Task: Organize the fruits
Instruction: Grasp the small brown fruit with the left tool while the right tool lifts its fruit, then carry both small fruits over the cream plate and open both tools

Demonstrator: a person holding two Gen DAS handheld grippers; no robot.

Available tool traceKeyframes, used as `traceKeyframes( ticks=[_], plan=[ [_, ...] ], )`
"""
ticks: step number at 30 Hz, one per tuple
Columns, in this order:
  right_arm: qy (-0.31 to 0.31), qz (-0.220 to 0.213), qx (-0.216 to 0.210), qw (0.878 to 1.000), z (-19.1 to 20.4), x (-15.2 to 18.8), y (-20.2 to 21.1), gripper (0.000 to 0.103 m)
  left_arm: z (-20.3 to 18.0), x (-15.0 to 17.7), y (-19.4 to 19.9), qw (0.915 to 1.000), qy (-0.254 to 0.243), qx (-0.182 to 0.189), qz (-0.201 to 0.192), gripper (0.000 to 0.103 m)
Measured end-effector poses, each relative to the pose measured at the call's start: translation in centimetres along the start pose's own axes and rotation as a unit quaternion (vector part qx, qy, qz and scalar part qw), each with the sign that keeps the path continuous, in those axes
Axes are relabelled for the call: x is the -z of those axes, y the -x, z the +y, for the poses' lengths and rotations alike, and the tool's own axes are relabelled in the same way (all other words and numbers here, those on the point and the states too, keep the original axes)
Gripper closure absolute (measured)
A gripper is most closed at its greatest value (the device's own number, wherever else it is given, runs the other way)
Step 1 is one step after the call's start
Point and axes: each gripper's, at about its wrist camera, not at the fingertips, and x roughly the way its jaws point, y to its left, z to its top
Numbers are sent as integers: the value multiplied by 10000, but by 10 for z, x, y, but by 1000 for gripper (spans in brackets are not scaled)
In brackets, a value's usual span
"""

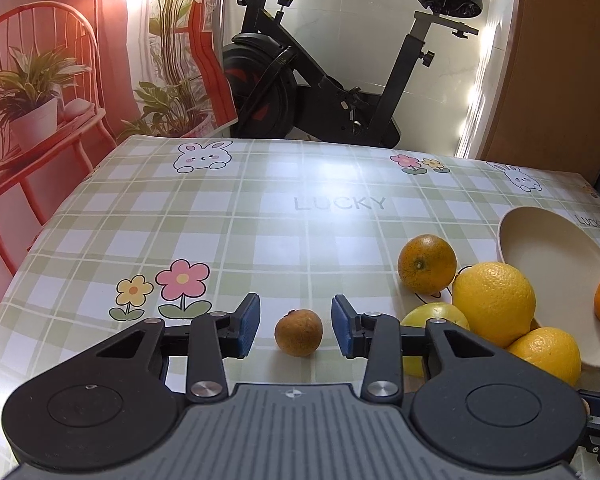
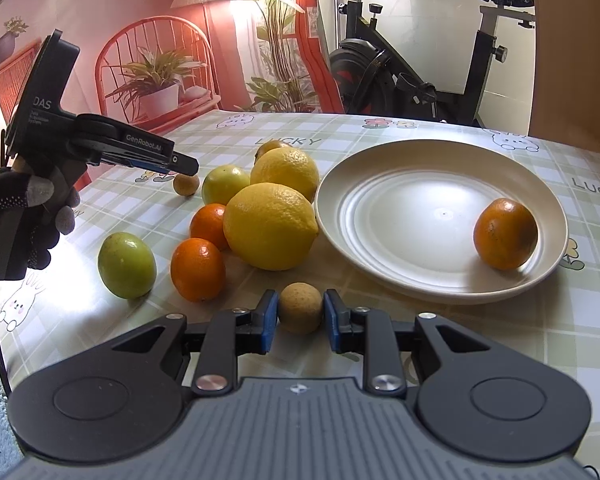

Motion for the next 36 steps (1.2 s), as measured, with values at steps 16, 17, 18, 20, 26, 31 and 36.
traceKeyframes(
  ticks=[16,17,18,20,26,31,36],
  plan=[
    [-3,13,-4,10000,0,-2,-2,76,5,4,-8,9998,105,-144,105,74],
    [-11,9,-6,10000,0,-1,-1,76,5,5,-6,9998,125,-147,90,74],
    [-19,5,-10,10000,0,-1,-1,76,6,7,-5,9997,152,-156,80,74],
    [-45,-2,-23,10000,-1,-1,-1,76,8,10,0,9996,200,-153,86,75],
    [-39,-35,-85,10000,-1,-1,3,76,13,14,23,9992,395,-39,-38,75],
    [-36,-198,-96,9998,-2,-4,13,76,4,11,47,9987,387,175,-280,75],
    [-21,-383,-73,9992,-2,-11,23,76,-20,2,62,9962,311,601,-551,75]
  ],
)
